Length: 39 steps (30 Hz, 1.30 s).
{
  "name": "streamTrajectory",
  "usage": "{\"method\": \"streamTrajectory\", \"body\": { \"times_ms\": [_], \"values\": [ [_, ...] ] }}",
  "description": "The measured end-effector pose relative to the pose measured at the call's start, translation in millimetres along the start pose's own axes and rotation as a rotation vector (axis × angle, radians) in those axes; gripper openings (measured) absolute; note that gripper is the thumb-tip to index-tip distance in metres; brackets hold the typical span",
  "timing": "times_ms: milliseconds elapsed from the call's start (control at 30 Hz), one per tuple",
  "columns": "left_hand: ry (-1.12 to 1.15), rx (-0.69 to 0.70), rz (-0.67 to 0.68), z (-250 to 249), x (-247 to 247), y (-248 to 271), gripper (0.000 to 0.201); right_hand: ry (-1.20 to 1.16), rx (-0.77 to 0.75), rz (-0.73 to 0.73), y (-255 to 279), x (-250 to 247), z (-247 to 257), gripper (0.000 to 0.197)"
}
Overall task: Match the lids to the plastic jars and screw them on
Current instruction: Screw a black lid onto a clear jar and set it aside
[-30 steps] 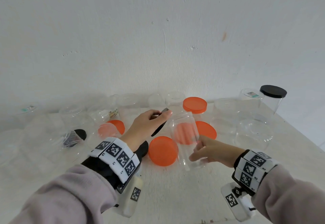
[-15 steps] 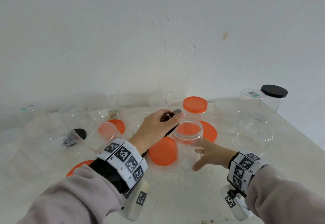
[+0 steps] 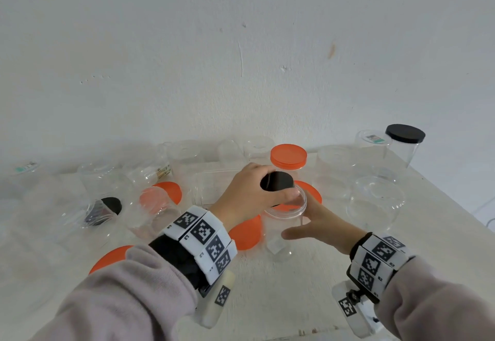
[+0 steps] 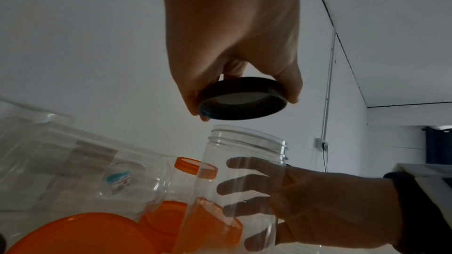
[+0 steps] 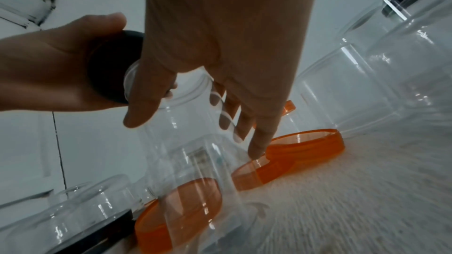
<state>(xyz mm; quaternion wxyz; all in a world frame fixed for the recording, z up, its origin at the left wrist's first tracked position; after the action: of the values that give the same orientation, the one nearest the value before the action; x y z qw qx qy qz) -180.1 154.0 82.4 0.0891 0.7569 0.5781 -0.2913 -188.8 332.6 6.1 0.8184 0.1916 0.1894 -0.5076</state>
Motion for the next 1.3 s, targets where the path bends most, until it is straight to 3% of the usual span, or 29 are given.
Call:
{"method": "streamTrajectory", "body": {
  "times_ms": [300, 733, 933, 1067, 1167, 1300],
  "values": [
    [-0.163, 0.035, 0.079, 0.7, 27.4, -9.4, 0.077, 0.014, -0.055, -0.014, 2.3, 1.0, -1.0, 0.089],
    [-0.165, -0.011, 0.112, 10.0, 28.4, -13.4, 0.090, 0.063, -0.019, 0.004, 2.7, -0.8, -1.4, 0.099],
    [0.128, -0.105, 0.080, 31.6, 6.6, -0.9, 0.090, 0.087, 0.007, 0.055, 11.7, -29.4, 13.5, 0.104],
    [0.313, -0.195, 0.154, 46.7, 11.0, 12.0, 0.093, 0.158, -0.064, 0.004, 10.6, -48.7, 44.4, 0.096],
    [0.418, -0.197, 0.177, 52.6, 23.2, 15.3, 0.087, 0.333, -0.102, 0.025, 2.2, -47.7, 69.9, 0.089],
    [0.435, -0.206, 0.108, 60.1, 34.2, 13.3, 0.081, 0.642, -0.103, 0.133, -8.5, -37.9, 92.8, 0.093]
  ]
}}
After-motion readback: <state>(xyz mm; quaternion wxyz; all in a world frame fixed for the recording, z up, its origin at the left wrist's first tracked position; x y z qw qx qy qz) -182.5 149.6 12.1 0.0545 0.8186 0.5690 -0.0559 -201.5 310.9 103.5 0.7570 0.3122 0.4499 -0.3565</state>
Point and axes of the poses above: each hand's wrist, its own y-axis away from the middle knuckle, its own x-axis out of the palm, z = x × y, the point moved 2 cm from there along -y, towards the middle knuckle, and after that the axes turned 9 degrees about y, right-handed, at the moved point
